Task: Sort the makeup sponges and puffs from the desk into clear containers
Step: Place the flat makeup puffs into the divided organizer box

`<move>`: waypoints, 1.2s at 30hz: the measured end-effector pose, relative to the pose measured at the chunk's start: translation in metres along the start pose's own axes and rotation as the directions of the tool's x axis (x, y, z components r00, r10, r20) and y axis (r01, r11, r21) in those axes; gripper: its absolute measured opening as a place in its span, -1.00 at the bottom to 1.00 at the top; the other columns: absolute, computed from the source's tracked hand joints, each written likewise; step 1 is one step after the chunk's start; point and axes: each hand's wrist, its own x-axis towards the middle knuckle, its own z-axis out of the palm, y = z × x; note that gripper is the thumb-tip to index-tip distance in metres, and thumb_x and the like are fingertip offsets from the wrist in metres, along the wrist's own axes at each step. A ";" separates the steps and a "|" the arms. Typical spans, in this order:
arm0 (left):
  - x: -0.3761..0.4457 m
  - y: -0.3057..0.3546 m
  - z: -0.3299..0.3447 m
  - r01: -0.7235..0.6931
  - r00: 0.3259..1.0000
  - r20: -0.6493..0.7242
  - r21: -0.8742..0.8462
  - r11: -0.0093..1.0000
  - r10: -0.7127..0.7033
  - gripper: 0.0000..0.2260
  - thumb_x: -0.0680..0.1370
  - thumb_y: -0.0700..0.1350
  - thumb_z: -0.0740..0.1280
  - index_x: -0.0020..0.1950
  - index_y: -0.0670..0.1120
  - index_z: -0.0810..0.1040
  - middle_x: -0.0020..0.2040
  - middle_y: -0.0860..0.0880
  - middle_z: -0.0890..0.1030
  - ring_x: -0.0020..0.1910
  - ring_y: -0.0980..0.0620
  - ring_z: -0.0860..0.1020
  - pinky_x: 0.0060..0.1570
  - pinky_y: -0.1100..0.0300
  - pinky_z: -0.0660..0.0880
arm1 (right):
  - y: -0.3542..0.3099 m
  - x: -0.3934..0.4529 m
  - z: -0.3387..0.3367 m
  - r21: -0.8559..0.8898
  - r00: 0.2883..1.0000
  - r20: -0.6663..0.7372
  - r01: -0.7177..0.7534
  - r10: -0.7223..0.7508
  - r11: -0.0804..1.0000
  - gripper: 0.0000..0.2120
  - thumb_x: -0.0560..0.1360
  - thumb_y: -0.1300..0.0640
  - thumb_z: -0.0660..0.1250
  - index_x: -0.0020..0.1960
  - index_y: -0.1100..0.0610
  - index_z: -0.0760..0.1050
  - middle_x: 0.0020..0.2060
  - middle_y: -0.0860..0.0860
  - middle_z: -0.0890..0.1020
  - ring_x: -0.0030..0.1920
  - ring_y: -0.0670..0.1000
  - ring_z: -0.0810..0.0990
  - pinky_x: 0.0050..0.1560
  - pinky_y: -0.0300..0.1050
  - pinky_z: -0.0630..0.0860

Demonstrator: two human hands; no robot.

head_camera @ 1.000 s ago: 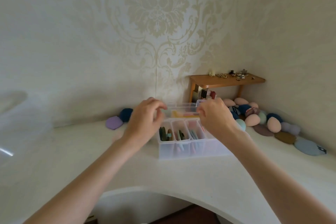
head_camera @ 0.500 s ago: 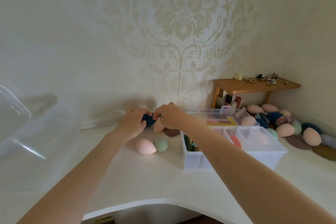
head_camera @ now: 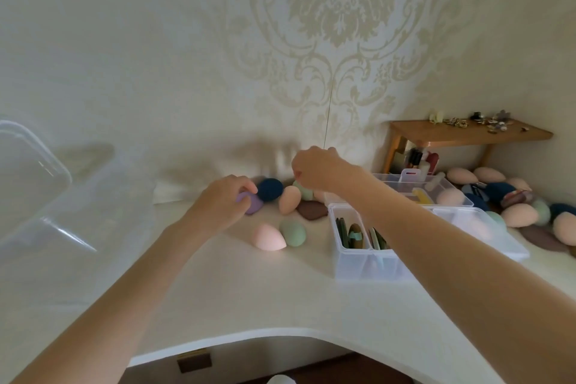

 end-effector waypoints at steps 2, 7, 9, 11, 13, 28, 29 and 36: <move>0.000 0.001 0.003 0.012 1.000 -0.005 0.015 1.000 -0.012 -0.76 0.50 -0.26 0.23 0.13 -0.11 0.57 0.12 -0.08 0.57 0.14 -0.06 0.51 0.01 0.24 0.32 | 0.001 -0.010 0.006 -0.175 0.996 0.085 0.023 -0.008 0.984 -0.79 0.54 0.26 0.12 0.12 0.19 0.45 -0.04 0.10 0.49 0.09 0.12 0.47 0.26 0.06 0.25; 0.000 0.002 0.015 0.084 0.995 0.054 0.065 0.994 -0.088 -0.82 0.55 -0.18 0.23 0.06 -0.15 0.59 0.13 -0.13 0.57 0.16 -0.13 0.50 -0.02 0.23 0.33 | -0.007 -0.014 0.027 -0.276 0.983 0.185 0.049 0.003 0.960 -0.73 0.51 0.16 0.15 0.18 0.13 0.43 0.16 0.10 0.51 0.27 0.12 0.33 0.32 0.08 0.15; 0.000 -0.004 0.019 0.108 0.993 0.044 0.100 0.989 -0.113 -0.82 0.54 -0.20 0.23 0.07 -0.16 0.57 0.13 -0.18 0.56 0.15 -0.16 0.50 0.00 0.17 0.36 | -0.008 -0.013 0.031 -0.244 0.981 0.196 0.042 0.006 0.969 -0.73 0.51 0.15 0.16 0.19 0.14 0.43 0.15 0.11 0.51 0.27 0.13 0.33 0.34 0.10 0.14; 0.001 -0.008 0.021 0.149 0.989 -0.003 0.082 0.985 -0.149 -0.83 0.53 -0.20 0.27 0.07 -0.18 0.57 0.12 -0.21 0.55 0.13 -0.16 0.49 0.02 0.13 0.38 | -0.006 -0.012 0.032 -0.225 0.979 0.201 0.018 0.028 0.974 -0.73 0.50 0.18 0.22 0.19 0.15 0.44 0.06 0.13 0.49 0.27 0.14 0.34 0.33 0.10 0.17; 0.003 -0.008 0.024 0.188 0.981 -0.053 0.020 0.982 -0.187 -0.87 0.49 -0.20 0.34 0.00 -0.20 0.59 0.09 -0.22 0.54 0.08 -0.17 0.52 -0.03 0.14 0.39 | -0.004 -0.012 0.033 -0.201 0.975 0.219 0.001 0.043 0.980 -0.69 0.45 0.17 0.32 0.18 0.17 0.45 -0.06 0.09 0.40 0.25 0.13 0.36 0.28 0.09 0.22; -0.004 0.046 -0.017 0.048 0.925 -0.352 -0.258 0.965 -0.140 -0.86 0.44 -0.26 0.32 -0.09 -0.10 0.40 -0.21 0.00 0.49 -0.16 -0.03 0.46 -0.25 0.19 0.31 | 0.001 -0.021 -0.010 0.232 0.999 0.039 0.020 -0.030 0.973 -0.80 0.44 0.26 0.34 0.06 0.19 0.52 -0.04 0.09 0.57 -0.03 0.10 0.56 0.14 -0.07 0.49; -0.004 0.056 -0.015 0.015 0.934 -0.340 -0.278 0.961 -0.113 -0.85 0.44 -0.25 0.33 -0.07 -0.10 0.42 -0.18 0.01 0.50 -0.15 -0.02 0.47 -0.27 0.20 0.32 | 0.004 -0.026 -0.021 0.302 0.999 0.012 0.041 -0.047 0.953 -0.76 0.43 0.24 0.37 0.10 0.19 0.52 0.01 0.09 0.58 -0.01 0.09 0.58 0.12 -0.06 0.52; -0.002 0.130 0.022 -0.183 0.976 -0.185 -0.404 0.896 0.116 -0.93 0.51 -0.21 0.30 -0.06 -0.09 0.42 -0.10 0.04 0.52 -0.26 0.18 0.50 -0.30 0.48 0.38 | 0.068 -0.086 -0.059 0.511 0.980 -0.121 -0.076 0.159 0.856 -0.82 0.47 0.26 0.35 0.06 0.18 0.49 -0.30 0.10 0.67 -0.42 -0.03 0.57 -0.40 -0.36 0.48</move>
